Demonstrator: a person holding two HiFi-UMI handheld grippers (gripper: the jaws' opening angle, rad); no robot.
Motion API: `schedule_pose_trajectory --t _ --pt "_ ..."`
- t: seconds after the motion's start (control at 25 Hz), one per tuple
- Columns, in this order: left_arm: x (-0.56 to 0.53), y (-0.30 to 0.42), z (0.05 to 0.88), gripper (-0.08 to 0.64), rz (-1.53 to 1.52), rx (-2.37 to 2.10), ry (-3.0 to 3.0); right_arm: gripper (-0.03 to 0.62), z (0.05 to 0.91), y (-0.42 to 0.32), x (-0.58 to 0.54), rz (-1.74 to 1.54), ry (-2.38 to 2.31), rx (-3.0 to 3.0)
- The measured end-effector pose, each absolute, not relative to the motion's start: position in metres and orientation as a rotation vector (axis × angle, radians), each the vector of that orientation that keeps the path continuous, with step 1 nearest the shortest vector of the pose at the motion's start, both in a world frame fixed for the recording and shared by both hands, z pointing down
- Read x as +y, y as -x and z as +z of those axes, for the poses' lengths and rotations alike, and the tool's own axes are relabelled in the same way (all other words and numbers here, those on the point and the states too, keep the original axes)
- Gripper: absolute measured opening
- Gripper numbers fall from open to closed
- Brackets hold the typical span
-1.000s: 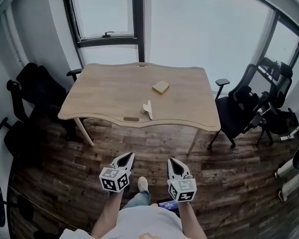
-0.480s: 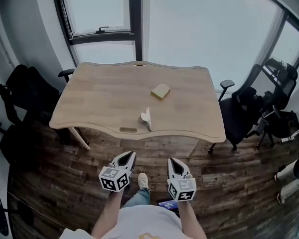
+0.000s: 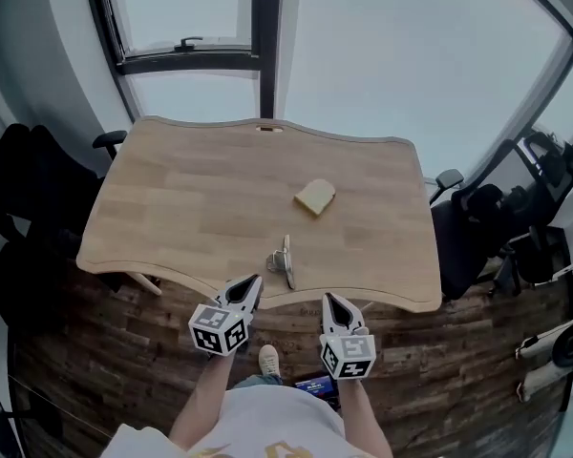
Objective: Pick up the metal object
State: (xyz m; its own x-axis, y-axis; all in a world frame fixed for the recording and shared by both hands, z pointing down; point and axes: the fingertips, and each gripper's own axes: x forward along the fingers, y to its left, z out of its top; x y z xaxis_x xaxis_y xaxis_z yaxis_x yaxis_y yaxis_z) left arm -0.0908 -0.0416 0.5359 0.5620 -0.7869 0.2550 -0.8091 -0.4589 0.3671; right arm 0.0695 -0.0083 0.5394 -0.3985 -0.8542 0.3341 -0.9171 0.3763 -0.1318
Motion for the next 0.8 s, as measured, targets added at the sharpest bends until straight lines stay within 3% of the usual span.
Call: schedule_pose_trajectory --t 0.32,0.8 --pt "-0.122 0.075 0.521 0.02 0.118 -1.198 -2.481 0.011 0.537 -0.089 -0.055 0.433 -1.669 -2.359" --pt "-0.158 0.07 0.536 0.02 0.115 -1.235 -2.417 0.011 0.548 -0.086 -0.107 0.442 -1.645 -2.38"
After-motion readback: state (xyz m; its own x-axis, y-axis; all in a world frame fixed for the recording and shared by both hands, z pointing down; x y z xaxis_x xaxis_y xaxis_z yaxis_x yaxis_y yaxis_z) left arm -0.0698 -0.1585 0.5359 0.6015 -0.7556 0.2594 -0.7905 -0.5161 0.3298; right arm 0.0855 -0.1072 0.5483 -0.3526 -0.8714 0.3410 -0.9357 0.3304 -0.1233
